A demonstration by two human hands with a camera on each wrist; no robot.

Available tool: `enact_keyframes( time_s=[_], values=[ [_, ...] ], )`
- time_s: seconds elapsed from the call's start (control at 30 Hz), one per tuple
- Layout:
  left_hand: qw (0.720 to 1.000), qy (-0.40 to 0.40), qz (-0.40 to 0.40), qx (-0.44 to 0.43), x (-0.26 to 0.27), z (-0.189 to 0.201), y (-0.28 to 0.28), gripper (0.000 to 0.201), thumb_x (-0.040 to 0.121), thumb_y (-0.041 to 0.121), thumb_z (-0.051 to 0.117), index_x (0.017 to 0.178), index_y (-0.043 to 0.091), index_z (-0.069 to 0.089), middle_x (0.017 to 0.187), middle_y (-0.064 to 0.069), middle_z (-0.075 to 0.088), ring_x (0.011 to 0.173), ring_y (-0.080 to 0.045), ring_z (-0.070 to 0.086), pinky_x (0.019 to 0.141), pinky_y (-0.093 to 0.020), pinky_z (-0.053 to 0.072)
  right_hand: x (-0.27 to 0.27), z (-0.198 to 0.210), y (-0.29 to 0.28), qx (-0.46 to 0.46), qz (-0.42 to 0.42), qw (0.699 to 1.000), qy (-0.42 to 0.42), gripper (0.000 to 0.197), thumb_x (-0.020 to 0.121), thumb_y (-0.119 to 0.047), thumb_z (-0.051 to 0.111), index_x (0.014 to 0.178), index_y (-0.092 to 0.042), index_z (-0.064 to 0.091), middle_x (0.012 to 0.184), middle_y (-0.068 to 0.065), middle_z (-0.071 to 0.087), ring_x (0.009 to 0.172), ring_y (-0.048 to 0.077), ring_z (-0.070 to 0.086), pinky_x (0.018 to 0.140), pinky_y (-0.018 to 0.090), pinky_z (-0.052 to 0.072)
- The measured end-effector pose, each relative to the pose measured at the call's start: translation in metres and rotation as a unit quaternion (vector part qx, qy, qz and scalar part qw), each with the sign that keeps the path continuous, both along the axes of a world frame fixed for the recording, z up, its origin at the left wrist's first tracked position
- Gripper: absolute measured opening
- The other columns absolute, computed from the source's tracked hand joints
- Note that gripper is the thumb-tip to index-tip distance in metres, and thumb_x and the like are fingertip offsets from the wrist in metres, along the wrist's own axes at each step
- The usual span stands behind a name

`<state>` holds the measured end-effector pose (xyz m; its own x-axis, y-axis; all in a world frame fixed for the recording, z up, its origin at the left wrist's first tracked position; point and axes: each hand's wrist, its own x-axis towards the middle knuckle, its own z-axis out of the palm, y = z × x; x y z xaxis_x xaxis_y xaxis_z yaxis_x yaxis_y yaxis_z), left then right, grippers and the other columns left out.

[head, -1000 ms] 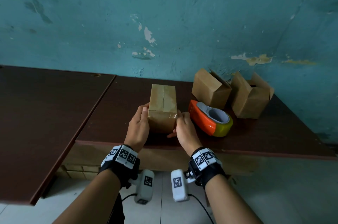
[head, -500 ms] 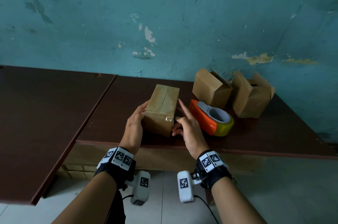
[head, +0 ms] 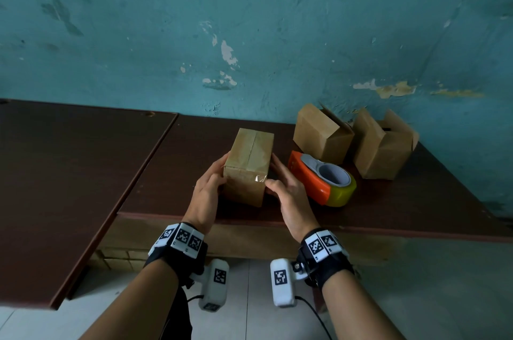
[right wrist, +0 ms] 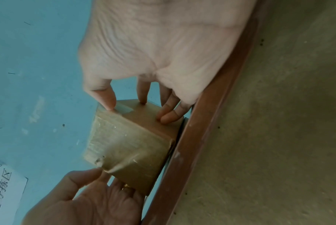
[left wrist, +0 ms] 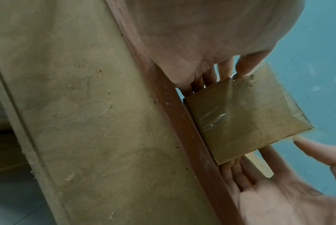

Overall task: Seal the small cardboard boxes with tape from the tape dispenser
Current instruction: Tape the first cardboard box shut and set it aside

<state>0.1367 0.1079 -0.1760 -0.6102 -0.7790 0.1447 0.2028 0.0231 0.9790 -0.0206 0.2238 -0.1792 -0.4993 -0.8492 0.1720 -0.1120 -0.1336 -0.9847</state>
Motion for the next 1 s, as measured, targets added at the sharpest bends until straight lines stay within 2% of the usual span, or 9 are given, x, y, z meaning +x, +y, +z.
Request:
enact_keyframes(
  time_s=[0.07,0.13,0.2,0.33,0.47,0.57,0.63,0.8,1.0],
  values=[
    [1.000,0.000,-0.002,0.001,0.001,0.001,0.001,0.057,0.093,0.013,0.041,0.143,0.029,0.060,0.139,-0.002,0.067,0.134,-0.021,0.058,0.117,-0.056,0.041,0.000,0.001,0.001,-0.001,-0.003,1.000,0.010,0.065,0.096,-0.034,0.067,0.158,-0.034,0.047,0.150,-0.014,0.061,0.142,0.004,0.052,0.123,0.040,0.040],
    [1.000,0.000,-0.004,-0.002,0.001,0.002,0.003,0.057,0.091,0.014,0.045,0.143,0.031,0.060,0.138,-0.001,0.068,0.132,-0.022,0.060,0.115,-0.056,0.043,0.001,0.002,0.002,-0.007,-0.007,1.000,0.013,0.063,0.098,-0.031,0.068,0.158,-0.033,0.048,0.148,-0.016,0.062,0.139,0.000,0.053,0.119,0.032,0.042],
    [1.000,0.000,-0.008,-0.009,0.001,0.003,0.005,0.058,0.089,0.016,0.052,0.144,0.033,0.059,0.138,0.000,0.067,0.132,-0.021,0.061,0.113,-0.055,0.045,0.003,0.000,0.001,-0.007,-0.010,1.000,0.012,0.062,0.100,-0.028,0.070,0.157,-0.035,0.049,0.147,-0.016,0.063,0.138,-0.001,0.054,0.117,0.031,0.045],
    [1.000,-0.001,-0.005,-0.024,0.000,0.001,0.006,0.061,0.088,0.017,0.062,0.145,0.035,0.057,0.140,0.004,0.066,0.135,-0.016,0.059,0.113,-0.052,0.048,0.003,-0.005,-0.003,-0.004,-0.023,1.000,0.018,0.064,0.098,-0.030,0.074,0.157,-0.039,0.048,0.148,-0.016,0.062,0.138,0.000,0.054,0.116,0.033,0.046],
    [0.999,0.000,-0.001,-0.038,-0.001,-0.003,0.006,0.063,0.093,0.005,0.067,0.148,0.032,0.054,0.140,0.005,0.066,0.135,-0.015,0.059,0.112,-0.051,0.049,0.002,-0.007,-0.003,0.004,-0.035,0.999,0.026,0.068,0.093,-0.041,0.076,0.155,-0.042,0.049,0.147,-0.017,0.062,0.140,0.002,0.053,0.119,0.039,0.044],
    [0.999,-0.002,-0.001,-0.037,-0.001,-0.003,0.006,0.062,0.091,0.010,0.070,0.148,0.032,0.054,0.140,0.007,0.066,0.135,-0.012,0.058,0.113,-0.050,0.047,0.000,-0.005,-0.001,0.002,-0.023,1.000,0.006,0.063,0.097,-0.031,0.073,0.156,-0.036,0.051,0.146,-0.014,0.064,0.139,0.004,0.055,0.120,0.041,0.044],
    [1.000,0.001,-0.004,-0.029,0.000,-0.001,0.004,0.063,0.088,0.015,0.068,0.148,0.030,0.055,0.142,0.005,0.065,0.136,-0.013,0.057,0.115,-0.051,0.045,-0.002,-0.003,-0.001,-0.003,-0.015,1.000,-0.011,0.063,0.095,-0.026,0.068,0.155,-0.032,0.052,0.146,-0.010,0.065,0.139,0.007,0.056,0.121,0.043,0.042],
    [1.000,0.009,-0.021,-0.007,0.000,-0.003,-0.001,0.063,0.088,0.010,0.050,0.149,0.023,0.055,0.145,0.001,0.063,0.139,-0.019,0.055,0.119,-0.054,0.039,-0.007,-0.006,-0.005,-0.003,-0.016,0.999,-0.031,0.066,0.089,-0.022,0.060,0.154,-0.029,0.054,0.145,-0.007,0.066,0.140,0.012,0.056,0.123,0.046,0.039],
    [1.000,0.000,-0.011,-0.027,-0.001,-0.006,-0.002,0.058,0.091,0.019,0.055,0.149,0.027,0.056,0.147,0.004,0.062,0.140,-0.016,0.053,0.119,-0.053,0.040,-0.005,-0.005,-0.004,-0.009,-0.020,1.000,-0.019,0.061,0.094,-0.028,0.059,0.155,-0.028,0.053,0.145,-0.008,0.066,0.140,0.009,0.056,0.123,0.046,0.038]
  ],
)
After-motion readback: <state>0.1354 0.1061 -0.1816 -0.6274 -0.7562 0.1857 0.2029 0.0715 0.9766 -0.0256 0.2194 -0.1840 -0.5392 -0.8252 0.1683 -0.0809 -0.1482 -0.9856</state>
